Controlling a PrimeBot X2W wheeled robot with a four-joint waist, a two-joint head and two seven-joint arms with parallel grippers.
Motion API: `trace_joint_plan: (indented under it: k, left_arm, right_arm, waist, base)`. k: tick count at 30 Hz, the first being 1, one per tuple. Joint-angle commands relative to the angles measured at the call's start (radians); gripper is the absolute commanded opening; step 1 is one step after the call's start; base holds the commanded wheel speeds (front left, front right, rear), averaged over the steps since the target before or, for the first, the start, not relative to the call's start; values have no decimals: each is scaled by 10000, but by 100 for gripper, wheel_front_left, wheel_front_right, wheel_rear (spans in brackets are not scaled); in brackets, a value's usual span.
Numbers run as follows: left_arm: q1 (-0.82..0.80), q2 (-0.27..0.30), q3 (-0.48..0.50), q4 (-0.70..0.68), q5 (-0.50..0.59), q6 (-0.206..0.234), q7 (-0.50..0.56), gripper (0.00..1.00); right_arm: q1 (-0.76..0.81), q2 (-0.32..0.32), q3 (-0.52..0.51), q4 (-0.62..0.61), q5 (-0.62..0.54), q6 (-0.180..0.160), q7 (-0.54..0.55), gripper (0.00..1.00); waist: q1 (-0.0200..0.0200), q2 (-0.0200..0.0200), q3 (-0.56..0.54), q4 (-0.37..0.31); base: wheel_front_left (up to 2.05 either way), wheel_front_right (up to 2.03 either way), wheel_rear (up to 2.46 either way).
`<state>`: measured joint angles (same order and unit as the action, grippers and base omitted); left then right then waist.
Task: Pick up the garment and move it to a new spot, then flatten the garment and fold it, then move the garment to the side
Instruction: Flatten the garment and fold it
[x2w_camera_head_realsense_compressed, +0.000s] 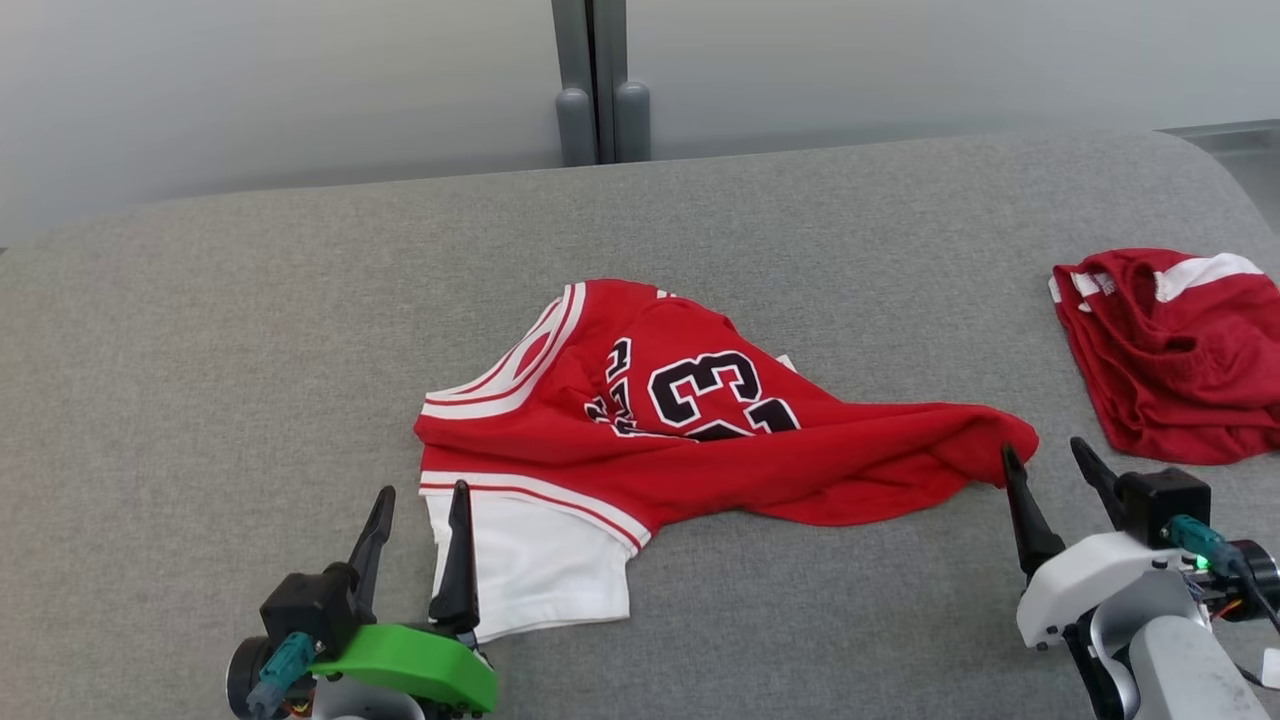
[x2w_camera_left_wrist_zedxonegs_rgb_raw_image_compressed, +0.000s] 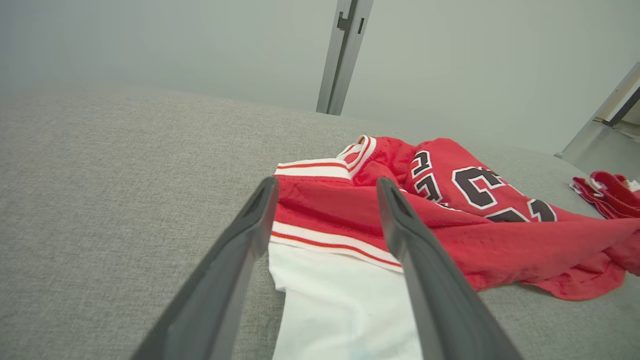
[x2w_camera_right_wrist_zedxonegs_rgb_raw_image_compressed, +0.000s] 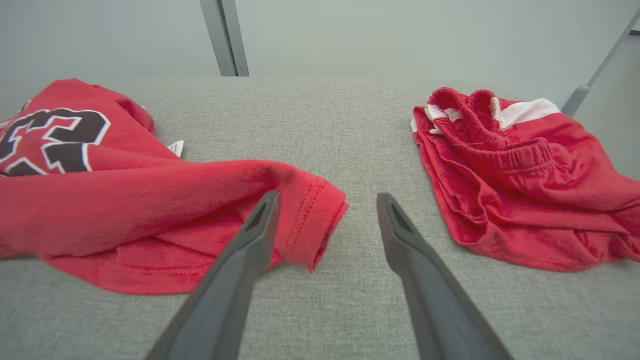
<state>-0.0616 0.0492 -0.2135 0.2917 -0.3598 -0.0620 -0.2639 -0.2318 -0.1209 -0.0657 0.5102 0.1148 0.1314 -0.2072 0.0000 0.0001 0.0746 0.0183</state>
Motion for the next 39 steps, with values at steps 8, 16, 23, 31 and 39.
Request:
trace_joint_plan:
  k: [8,16,23,31,39]
  left_arm:
    - [-98,28,-142,53,-101,-57,-2,100]
    - [-194,28,-179,44,-123,-54,-2,100]
    - [-365,28,-239,-98,-199,31,-1,100]
    - [-672,27,-355,-211,-312,62,0,100]
    - [-999,27,-502,-453,-380,137,-1,100]
  right_arm:
    - [1035,427,-18,-1024,-231,-16,-326,100]
    - [612,616,420,-1658,-396,-16,-182,100]
    - [-942,-146,1549,-1198,-550,-16,733,100]
    - [-3128,-1325,4055,332,906,-16,2432,100]
    - [-4581,-2262,6729,1208,3782,-16,4138,100]
  waist:
    - [0,-1,-65,-310]
    - [0,-1,-33,-280]
    - [0,-1,244,150]
    - [0,-1,673,865]
    - [0,-1,1180,1654]
  base:
    - [0,0,0]
    - [0,0,0]
    - [0,0,0]
    - [0,0,0]
    - [0,0,0]
